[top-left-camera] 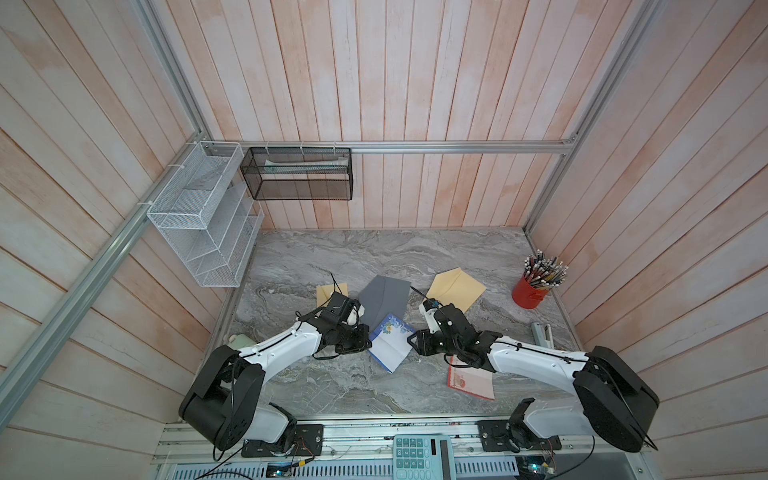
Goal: Fold the letter paper in half and place it into the envelope
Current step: Place the letter paper at the center of the board.
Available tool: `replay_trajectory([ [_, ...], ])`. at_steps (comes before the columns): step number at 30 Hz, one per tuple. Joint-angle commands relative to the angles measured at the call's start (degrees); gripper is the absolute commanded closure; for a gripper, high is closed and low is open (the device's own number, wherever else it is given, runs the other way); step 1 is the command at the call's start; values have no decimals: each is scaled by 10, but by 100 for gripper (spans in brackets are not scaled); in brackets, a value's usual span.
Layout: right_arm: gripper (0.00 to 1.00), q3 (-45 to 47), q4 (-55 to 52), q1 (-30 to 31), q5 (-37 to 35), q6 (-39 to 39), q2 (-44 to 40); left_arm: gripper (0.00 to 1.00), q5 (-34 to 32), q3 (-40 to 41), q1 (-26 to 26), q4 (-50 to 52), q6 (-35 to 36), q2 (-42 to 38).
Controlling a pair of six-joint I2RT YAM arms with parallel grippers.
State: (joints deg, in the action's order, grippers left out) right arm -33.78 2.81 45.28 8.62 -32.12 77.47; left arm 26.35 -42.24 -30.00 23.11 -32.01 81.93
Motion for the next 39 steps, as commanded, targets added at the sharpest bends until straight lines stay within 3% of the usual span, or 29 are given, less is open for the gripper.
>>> replay_trajectory([
  [1,55,-22,-26,11,-10,15,-4,96,-8,-15,5,23,27,7],
  [22,47,-64,-94,18,-68,61,-42,95,-2,-34,24,13,35,15],
  [28,54,-71,-58,24,-43,67,-28,95,-1,-45,28,22,45,25],
  [39,64,-74,35,19,-21,77,94,88,8,-57,35,19,52,31],
])
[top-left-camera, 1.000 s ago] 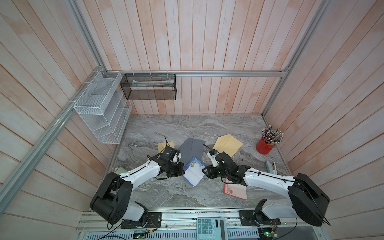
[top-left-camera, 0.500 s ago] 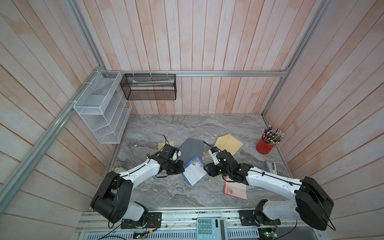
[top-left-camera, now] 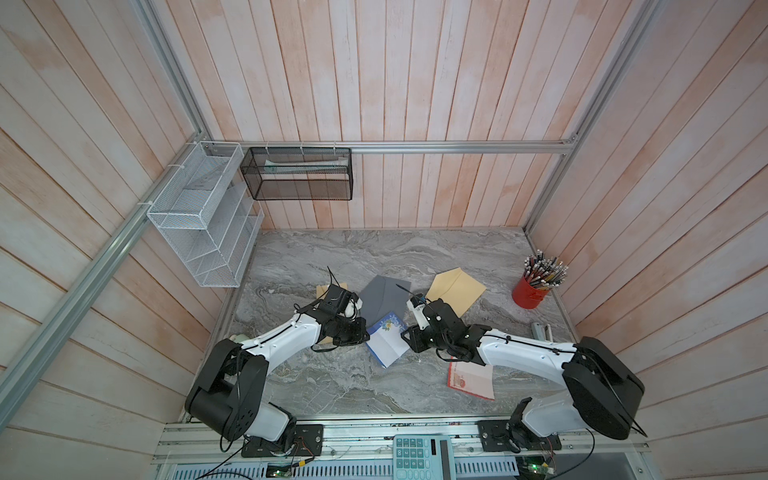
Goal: Fold the letter paper in half and place it into the envelope
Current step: Place the letter paper at the center of the board.
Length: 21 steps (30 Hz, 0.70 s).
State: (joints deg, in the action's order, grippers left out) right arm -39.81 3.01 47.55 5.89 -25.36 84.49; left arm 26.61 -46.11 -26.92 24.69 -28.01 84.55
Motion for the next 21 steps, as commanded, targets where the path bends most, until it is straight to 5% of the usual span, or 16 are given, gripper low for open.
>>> replay_trajectory([
  [1,65,-14,36,-7,7,10,32,87,7,-18,5,2,13,5],
  [7,68,-9,57,-24,15,11,73,83,26,-14,11,-17,8,-4],
  [14,71,0,68,-26,19,3,101,41,23,20,20,-91,-28,-75],
  [21,72,8,82,-27,26,-10,116,33,-58,99,25,-101,-91,-210],
])
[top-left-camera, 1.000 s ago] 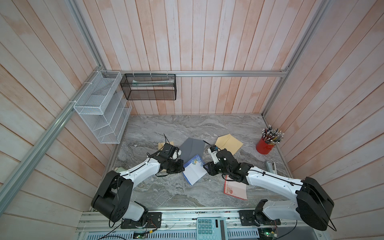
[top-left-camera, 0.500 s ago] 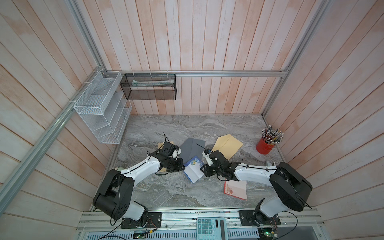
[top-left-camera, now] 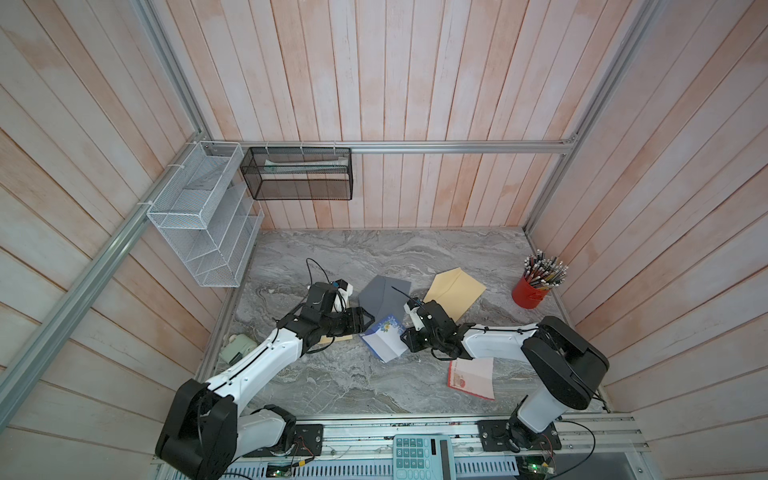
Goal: Fold the letter paper in half and place it into the envelope
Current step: Place the letter paper at the center of the board, then fold the letter paper at the center of the board.
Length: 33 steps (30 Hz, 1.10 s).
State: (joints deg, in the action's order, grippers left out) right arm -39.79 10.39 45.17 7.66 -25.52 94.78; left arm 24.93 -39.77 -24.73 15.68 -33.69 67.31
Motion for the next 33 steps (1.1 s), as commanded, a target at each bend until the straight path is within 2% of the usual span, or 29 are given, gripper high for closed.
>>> replay_trajectory([
  [1,72,8,9,-4,9,-10,14,33,-47,51,3,-11,-45,-53],
  [12,74,19,18,-3,20,-31,21,38,-48,186,2,-36,-133,-156],
  [17,75,20,19,-3,23,-35,22,41,-44,215,-11,-54,-152,-152],
  [22,76,22,17,-3,23,-37,20,46,-75,231,-30,-37,-169,-156],
  [24,76,23,19,-4,23,-38,19,54,-80,243,-34,-40,-181,-160],
  [25,77,24,21,-4,24,-39,19,54,-79,250,-35,-48,-186,-160],
  [33,77,25,22,-4,26,-39,22,58,-66,256,-56,-143,-208,-88],
])
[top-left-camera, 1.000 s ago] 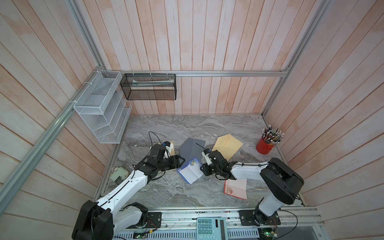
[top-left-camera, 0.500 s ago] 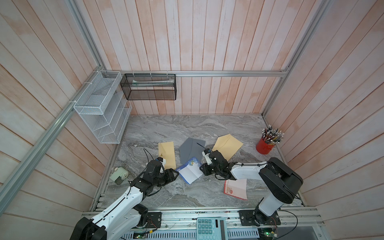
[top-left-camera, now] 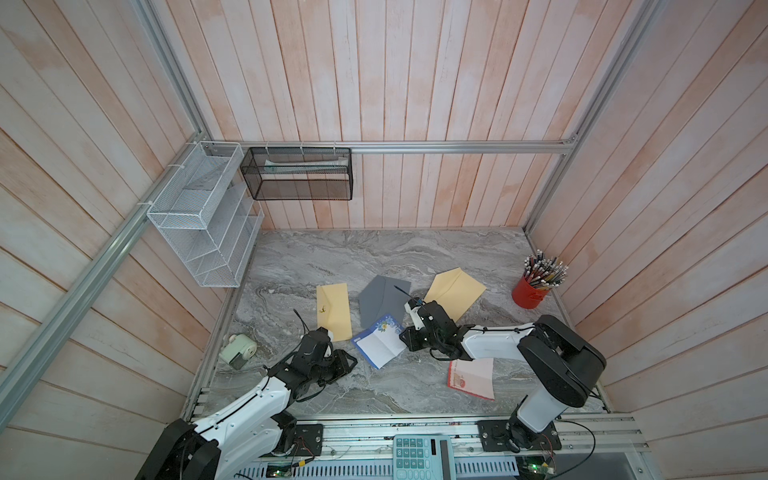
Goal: Fold the letter paper in half and place it into the envelope
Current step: Fold the letter paper at the center of the board.
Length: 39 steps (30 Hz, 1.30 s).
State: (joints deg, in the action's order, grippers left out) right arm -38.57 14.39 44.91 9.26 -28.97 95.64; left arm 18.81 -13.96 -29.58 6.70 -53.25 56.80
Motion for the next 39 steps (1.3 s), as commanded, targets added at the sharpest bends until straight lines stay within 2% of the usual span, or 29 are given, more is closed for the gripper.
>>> replay_trajectory([
  [1,77,13,-17,-1,10,-5,15,59,-5,-6,-9,-58,-12,27],
  [3,77,14,-15,-1,11,-6,15,61,-5,-12,-12,-68,-10,48],
  [16,78,14,-6,-1,25,-5,23,61,-1,-86,-18,-124,12,121],
  [30,79,21,-2,1,39,-12,12,61,15,-172,-66,-199,15,254],
  [39,78,42,2,1,62,-39,-23,61,23,-208,-68,-192,29,316],
])
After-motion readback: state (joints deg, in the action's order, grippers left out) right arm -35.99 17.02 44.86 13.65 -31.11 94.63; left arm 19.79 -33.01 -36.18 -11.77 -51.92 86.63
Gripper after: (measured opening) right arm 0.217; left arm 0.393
